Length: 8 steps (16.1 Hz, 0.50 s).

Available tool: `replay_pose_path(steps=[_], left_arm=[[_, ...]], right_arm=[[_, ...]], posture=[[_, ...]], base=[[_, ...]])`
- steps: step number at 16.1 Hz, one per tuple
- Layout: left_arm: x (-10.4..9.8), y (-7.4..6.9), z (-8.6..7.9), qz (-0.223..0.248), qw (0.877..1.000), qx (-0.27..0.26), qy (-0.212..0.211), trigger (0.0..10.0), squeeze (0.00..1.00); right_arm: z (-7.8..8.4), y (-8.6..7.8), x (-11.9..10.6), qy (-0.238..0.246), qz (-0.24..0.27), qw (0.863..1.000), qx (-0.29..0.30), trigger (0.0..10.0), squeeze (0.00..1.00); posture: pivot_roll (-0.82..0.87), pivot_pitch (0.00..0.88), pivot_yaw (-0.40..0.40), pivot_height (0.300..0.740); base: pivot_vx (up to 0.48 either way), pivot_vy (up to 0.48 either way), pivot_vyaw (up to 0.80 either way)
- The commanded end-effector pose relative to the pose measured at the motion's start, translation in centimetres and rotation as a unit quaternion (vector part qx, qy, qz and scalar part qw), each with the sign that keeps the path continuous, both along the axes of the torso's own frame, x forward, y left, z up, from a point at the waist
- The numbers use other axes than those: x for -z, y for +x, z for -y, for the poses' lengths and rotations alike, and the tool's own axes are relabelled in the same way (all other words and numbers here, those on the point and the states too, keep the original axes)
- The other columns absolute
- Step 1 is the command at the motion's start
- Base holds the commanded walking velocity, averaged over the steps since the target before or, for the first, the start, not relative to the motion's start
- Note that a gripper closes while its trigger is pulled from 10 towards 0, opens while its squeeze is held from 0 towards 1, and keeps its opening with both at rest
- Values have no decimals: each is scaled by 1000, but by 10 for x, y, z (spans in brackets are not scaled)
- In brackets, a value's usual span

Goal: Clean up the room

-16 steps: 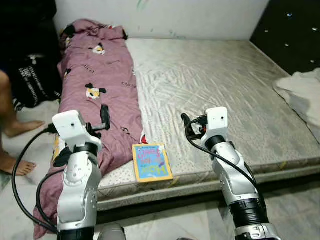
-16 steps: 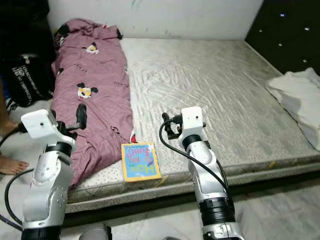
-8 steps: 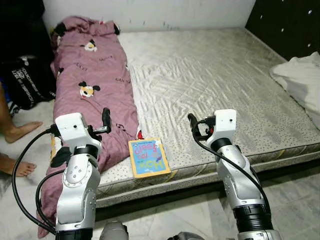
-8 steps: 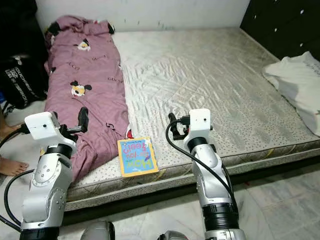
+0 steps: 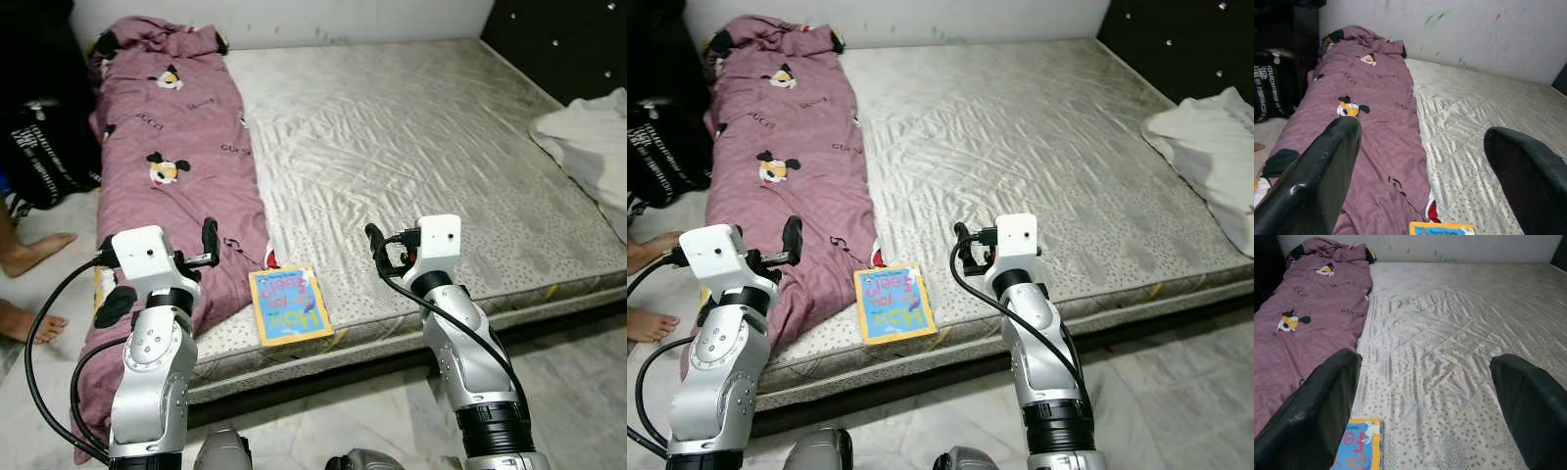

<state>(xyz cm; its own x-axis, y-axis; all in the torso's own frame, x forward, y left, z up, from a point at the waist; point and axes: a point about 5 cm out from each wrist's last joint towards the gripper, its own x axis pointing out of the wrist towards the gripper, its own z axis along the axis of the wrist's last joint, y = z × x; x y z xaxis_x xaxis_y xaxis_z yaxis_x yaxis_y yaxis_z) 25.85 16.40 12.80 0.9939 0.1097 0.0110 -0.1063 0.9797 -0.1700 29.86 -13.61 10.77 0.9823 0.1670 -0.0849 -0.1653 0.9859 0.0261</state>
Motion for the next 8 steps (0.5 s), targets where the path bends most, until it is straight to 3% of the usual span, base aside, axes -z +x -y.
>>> replay_pose_path(steps=[1, 8], left_arm=[[-2, -1, 1, 0, 1000, 4, 5, 10000, 0], [-2, 1, 3, 1, 1000, 1, 0, 10000, 0]], right_arm=[[0, -1, -5, 1, 8, 1000, -5, 10000, 0], [-1, 0, -6, -2, 9, 1000, -16, 10000, 0]], posture=[[43, 104, -48, 740], [36, 106, -58, 724]], base=[[0, 0, 0], [0, 0, 0]])
